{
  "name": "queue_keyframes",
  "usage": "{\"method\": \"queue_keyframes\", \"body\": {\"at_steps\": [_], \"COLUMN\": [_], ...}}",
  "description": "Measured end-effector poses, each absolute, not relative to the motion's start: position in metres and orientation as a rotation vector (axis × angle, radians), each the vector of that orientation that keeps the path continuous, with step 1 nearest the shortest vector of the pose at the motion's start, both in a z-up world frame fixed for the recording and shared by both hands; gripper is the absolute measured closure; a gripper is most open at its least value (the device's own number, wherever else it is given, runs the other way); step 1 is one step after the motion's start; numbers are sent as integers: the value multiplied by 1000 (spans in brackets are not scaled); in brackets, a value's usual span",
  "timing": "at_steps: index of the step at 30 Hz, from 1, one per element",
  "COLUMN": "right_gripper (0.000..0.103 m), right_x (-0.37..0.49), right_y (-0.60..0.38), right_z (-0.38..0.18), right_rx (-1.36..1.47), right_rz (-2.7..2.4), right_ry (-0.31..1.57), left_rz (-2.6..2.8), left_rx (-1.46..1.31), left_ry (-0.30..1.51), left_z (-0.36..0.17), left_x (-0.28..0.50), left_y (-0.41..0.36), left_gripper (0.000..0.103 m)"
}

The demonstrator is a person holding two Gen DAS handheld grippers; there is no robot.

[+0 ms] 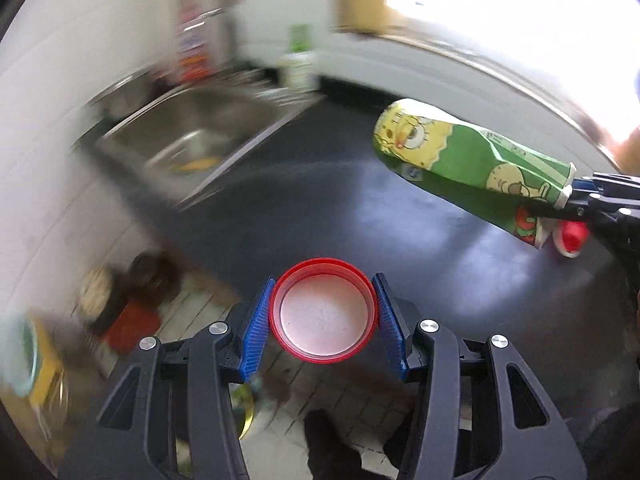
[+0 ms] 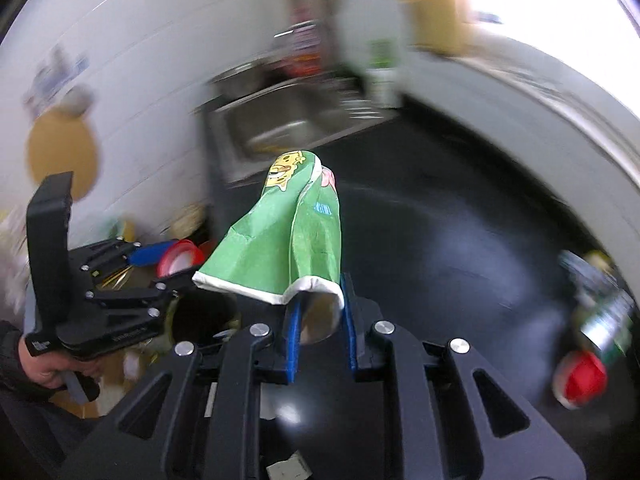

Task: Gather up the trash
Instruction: 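Carry lid and chip tube to the black bin and open both tools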

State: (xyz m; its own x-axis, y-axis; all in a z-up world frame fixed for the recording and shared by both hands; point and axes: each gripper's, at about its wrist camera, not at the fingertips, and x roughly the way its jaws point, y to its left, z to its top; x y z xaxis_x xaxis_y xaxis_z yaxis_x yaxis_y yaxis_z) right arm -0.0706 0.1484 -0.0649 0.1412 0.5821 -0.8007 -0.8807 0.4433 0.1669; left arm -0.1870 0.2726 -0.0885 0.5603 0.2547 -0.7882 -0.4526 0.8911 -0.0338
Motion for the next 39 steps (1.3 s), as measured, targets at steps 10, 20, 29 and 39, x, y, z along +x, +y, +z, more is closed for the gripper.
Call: {"method": "queue_keyframes", "body": {"at_steps": [10,20,29,39], "right_gripper": [85,84,78,26], "right_x": [-176,-216,-228,-214], "right_y": [322,407,432,425], "right_z": [-147,-253,-276,-258], "right_rx": [-622,-740,-774,-724], "right_rz": [1380,1293,1269,1273], "right_ry": [1098,1351,1413,1395], "left_rz": [766,777,759,790], "left_rx": [-546,-655,-669,-671], "left_ry": [912,979,1002,997], "left_z": [-156,-230,-258,-256], "left_x": [-341,-381,-383,-392], "left_y": [378,417,427,431], "left_gripper": [55,55,54,17]}}
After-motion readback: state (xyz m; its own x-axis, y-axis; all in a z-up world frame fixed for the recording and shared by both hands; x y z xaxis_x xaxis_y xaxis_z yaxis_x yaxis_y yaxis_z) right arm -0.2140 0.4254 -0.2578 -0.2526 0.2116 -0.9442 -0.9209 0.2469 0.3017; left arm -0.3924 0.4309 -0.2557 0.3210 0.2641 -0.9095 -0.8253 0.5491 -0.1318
